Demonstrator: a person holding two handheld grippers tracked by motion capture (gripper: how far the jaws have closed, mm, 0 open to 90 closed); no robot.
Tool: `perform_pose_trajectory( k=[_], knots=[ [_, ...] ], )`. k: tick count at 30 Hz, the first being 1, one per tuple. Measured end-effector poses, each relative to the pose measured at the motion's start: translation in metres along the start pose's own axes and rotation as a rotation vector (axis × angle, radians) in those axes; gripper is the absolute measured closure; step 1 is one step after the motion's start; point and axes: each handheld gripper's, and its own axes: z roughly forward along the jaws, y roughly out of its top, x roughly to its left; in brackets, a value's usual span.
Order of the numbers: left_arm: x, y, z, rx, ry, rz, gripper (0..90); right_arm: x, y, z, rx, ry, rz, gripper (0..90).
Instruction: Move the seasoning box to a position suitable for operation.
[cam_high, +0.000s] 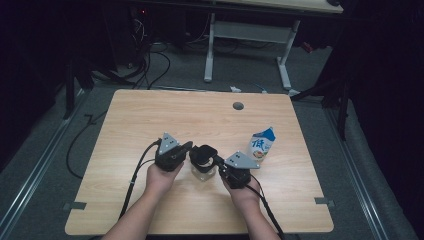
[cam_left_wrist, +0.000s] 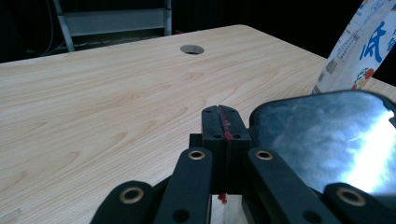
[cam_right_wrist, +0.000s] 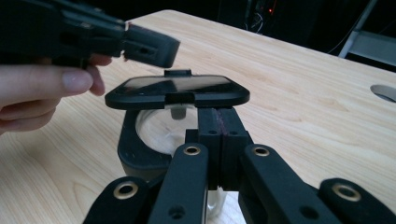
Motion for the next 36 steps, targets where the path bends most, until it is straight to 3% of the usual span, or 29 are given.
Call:
perform_pose_trajectory(
  k=[4,8,11,14,17,20,25,30,36],
  knots=[
    [0.001,-0.008,-0.015,0.013,0.010,0.008,90.0,0.001,0.005,0.001,-0.003,0.000,-0.008,90.0],
    [-0.001,-0.020,-0.031,0.017,0.011,-0.009,89.8,0.001,0.009,0.001,-0.005,0.002,-0.014,90.0],
    [-0.006,-0.026,-0.040,0.029,0.024,0.002,85.7,0.002,0.011,0.001,-0.005,0.005,-0.010,90.0],
    [-0.012,-0.028,-0.045,0.031,0.007,0.010,83.4,0.002,0.013,0.002,-0.004,0.010,-0.005,90.0],
    [-0.019,-0.028,-0.047,0.050,-0.013,0.023,82.3,0.004,0.015,0.002,0.002,0.000,-0.014,90.0],
    [-0.024,-0.028,-0.048,0.039,-0.045,0.017,79.8,0.005,0.017,0.002,-0.001,0.000,-0.011,90.0],
    [-0.034,-0.027,-0.048,0.033,-0.063,0.056,81.9,0.005,0.019,0.001,-0.007,0.002,-0.019,90.0],
    [-0.039,-0.025,-0.047,-0.005,-0.096,0.036,84.2,0.006,0.021,0.002,-0.005,0.005,-0.019,90.0],
    [-0.043,-0.019,-0.042,-0.020,-0.096,0.027,85.6,0.008,0.022,0.003,-0.011,0.013,-0.021,90.0]
  ],
)
